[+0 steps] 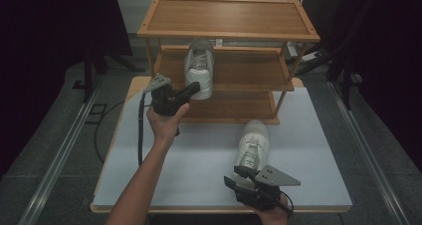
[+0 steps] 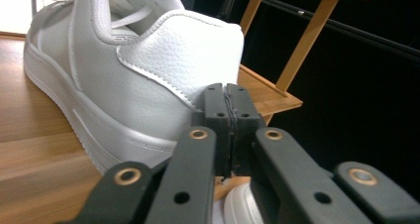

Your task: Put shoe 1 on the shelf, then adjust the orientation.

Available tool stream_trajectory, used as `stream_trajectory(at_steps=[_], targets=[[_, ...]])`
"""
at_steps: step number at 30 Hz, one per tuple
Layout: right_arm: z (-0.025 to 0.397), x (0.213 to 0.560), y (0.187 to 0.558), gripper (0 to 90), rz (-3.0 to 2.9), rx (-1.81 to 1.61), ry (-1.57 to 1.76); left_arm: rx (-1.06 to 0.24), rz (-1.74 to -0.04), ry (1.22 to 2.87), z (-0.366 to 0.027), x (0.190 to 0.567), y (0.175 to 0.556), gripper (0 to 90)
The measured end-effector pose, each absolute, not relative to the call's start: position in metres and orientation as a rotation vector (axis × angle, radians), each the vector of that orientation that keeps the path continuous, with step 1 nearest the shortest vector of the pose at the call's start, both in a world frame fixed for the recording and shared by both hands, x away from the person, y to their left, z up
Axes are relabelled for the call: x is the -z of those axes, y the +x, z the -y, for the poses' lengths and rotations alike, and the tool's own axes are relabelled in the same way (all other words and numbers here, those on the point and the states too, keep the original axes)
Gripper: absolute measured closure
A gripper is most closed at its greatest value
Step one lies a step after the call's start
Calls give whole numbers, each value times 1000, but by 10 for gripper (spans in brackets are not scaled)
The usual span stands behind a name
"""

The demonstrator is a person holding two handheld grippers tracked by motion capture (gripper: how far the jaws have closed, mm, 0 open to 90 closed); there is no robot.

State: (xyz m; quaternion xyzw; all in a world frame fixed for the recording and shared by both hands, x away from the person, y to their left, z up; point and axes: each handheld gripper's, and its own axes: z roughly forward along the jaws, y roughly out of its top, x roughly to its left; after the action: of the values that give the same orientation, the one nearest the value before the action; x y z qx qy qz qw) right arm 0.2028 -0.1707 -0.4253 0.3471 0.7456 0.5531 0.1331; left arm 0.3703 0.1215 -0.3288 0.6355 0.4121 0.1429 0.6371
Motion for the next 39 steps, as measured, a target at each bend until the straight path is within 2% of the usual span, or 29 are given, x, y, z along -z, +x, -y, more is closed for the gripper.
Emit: stream_trajectory(at_steps=[8,13,19,26,33,39], targets=[[172,425,203,511,-2153,-1598,1016,-306,-879,1476,-133,338,342,589],[173,424,202,591,-2144,-1579,1018,-257,-898,1487,-144,351,326,458],[169,426,201,744,-2166,-1489,993,-232,-935,1499,-160,374,310,438],[155,438,201,832,-2213,-1334,932,-174,-992,1484,-174,405,296,432],[147,446,200,867,-2226,-1254,949,-112,-1065,1505,-187,440,285,431],[157,445,193,874,-2206,-1241,985,-102,-1106,1499,-198,452,280,432]])
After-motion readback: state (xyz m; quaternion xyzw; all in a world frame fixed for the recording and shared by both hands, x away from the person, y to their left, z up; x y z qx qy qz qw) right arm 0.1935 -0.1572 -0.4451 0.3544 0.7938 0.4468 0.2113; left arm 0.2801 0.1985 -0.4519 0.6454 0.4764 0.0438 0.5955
